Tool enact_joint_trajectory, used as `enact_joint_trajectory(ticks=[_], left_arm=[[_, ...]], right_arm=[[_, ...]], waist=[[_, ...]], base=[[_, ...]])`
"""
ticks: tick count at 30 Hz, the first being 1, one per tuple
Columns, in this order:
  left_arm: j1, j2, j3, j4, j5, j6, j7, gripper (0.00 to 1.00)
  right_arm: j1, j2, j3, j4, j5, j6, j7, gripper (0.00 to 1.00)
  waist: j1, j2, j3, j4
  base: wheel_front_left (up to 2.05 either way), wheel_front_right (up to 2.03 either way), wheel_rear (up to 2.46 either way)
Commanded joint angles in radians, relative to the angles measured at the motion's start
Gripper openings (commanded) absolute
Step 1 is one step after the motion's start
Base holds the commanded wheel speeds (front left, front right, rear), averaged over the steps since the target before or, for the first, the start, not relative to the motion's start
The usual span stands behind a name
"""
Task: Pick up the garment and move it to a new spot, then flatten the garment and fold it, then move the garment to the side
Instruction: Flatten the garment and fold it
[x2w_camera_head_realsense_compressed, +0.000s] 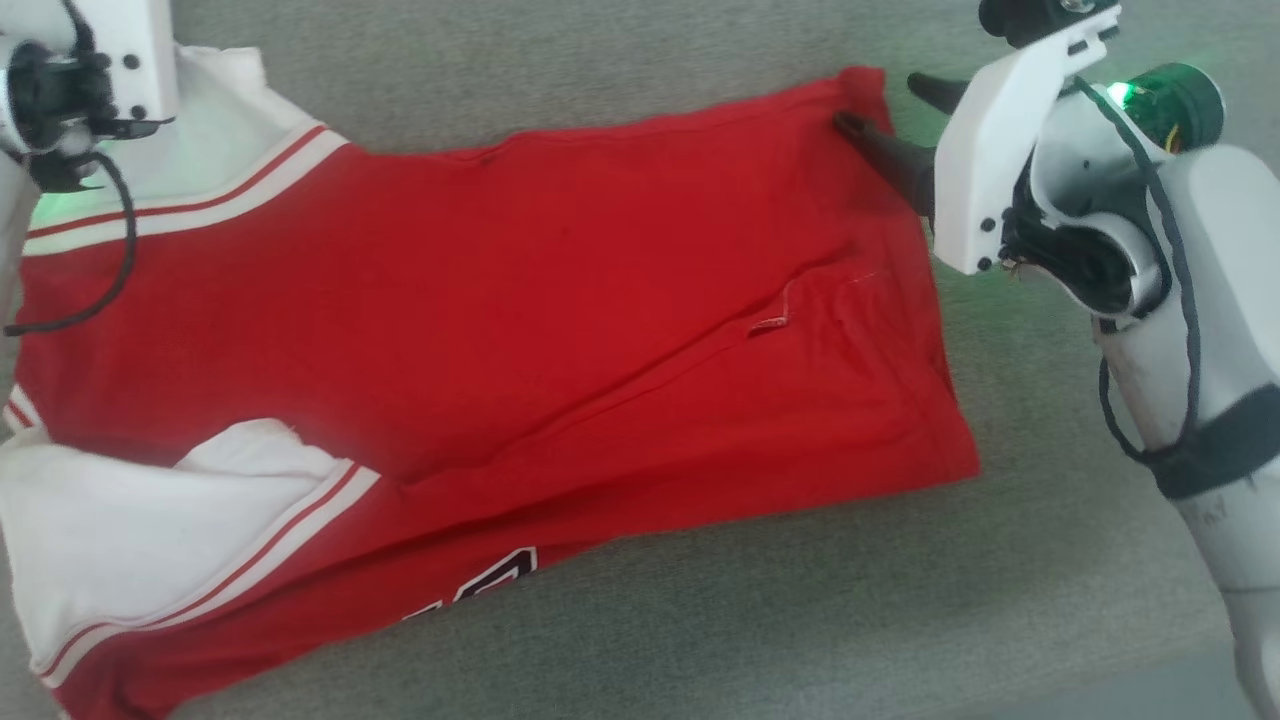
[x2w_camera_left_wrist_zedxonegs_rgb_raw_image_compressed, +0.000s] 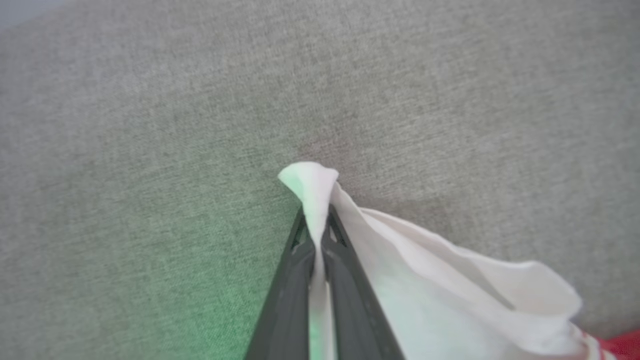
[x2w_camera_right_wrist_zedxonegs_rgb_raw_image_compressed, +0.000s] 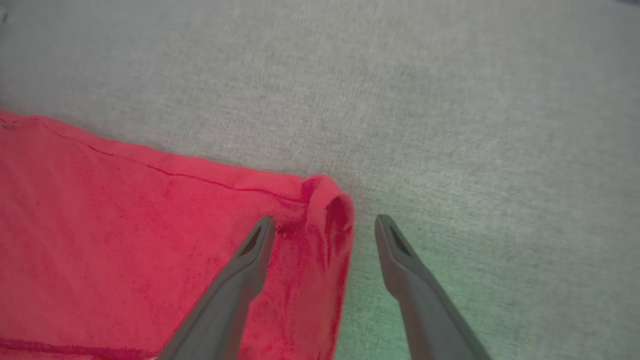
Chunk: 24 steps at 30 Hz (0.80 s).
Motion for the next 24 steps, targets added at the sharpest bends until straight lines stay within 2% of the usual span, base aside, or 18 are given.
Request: enact_joint_trajectory(ticks=[1,7,8,9,15,24], left_arm=[[0.033,-0.001,-0.016,0.034,0.011,-0.001,0.001,0.00],[0.001,-0.038,-0.021,0.072,0.014,-0.023,-0.037,0.00],[-0.002,-0.045,-0.021,0.078,0.014,-0.027,-0.043,0.00],[-0.004,-0.052,-0.020,0.083,0.013,-0.028,-0.052,0.00],[-0.032,-0.083,-0.027,0.111,0.014,-0.054,-0.087,0.00],[-0.086,-0.127,-0.040,0.109,0.018,-0.083,-0.087,0.00]], right_arm=[[-0.018,0.001,0.010,0.025,0.011,0.000,0.020,1.00],[-0.094,0.016,0.088,0.165,0.045,0.000,0.143,1.00],[-0.103,0.015,0.102,0.178,0.050,0.000,0.153,0.33],[-0.111,0.014,0.114,0.190,0.055,0.000,0.160,0.00],[-0.134,-0.015,0.148,0.220,0.086,0.000,0.158,0.00],[-0.120,-0.090,0.142,0.177,0.115,0.000,0.096,0.00]], waist=[[0.0000,-0.0001,0.005,0.014],[0.0000,-0.0001,0.013,0.040],[0.0000,-0.0001,0.014,0.044],[0.0000,-0.0001,0.014,0.048],[0.0000,-0.0001,-0.002,0.079],[0.0000,-0.0001,-0.069,0.139]], base=[[0.00,0.00,0.00],[0.00,0.00,0.00],[0.00,0.00,0.00],[0.00,0.00,0.00],[0.00,0.00,0.00],[0.00,0.00,0.00]])
